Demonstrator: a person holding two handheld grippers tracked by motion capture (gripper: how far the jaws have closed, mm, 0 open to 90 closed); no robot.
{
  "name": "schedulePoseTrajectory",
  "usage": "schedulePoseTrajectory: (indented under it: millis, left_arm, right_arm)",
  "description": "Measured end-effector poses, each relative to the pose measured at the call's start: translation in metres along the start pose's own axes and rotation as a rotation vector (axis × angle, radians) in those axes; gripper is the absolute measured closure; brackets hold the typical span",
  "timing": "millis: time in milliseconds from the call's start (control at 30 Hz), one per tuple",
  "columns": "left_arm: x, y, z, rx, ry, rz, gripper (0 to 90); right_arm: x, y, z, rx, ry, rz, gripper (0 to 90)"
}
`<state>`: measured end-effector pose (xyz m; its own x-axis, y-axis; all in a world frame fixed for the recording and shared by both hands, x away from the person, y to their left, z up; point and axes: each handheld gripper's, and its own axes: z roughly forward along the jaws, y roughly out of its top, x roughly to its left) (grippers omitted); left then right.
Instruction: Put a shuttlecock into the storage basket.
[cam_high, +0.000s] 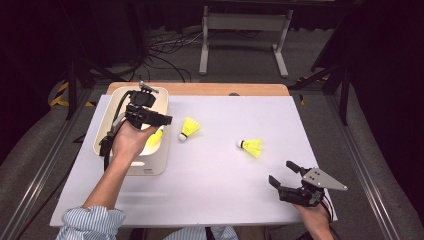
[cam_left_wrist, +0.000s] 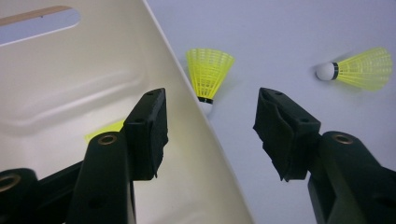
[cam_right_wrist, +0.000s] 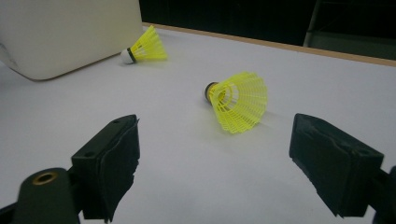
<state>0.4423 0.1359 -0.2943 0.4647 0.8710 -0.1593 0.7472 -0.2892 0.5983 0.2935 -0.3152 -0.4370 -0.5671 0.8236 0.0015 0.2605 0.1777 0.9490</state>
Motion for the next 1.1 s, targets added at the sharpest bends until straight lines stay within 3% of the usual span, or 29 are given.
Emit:
schedulePoseTrajectory:
  millis: [267,567,1100]
  left_arm:
    - [-0.015,0.002,0.006,0.000,-0.022,0.034,44.6]
    - [-0.027,0.004,0.014,0.002,-0.045,0.044,44.3]
    - [-0.041,0.008,0.025,0.024,-0.043,0.078,44.1]
  right_arm:
    - [0.000,0.000,0.000,0.000,0.001,0.000,16.8]
    - [0.000,0.000,0.000,0.000,0.002,0.000,16.8]
    - [0.000,0.000,0.000,-0.001,0.004,-0.001,16.8]
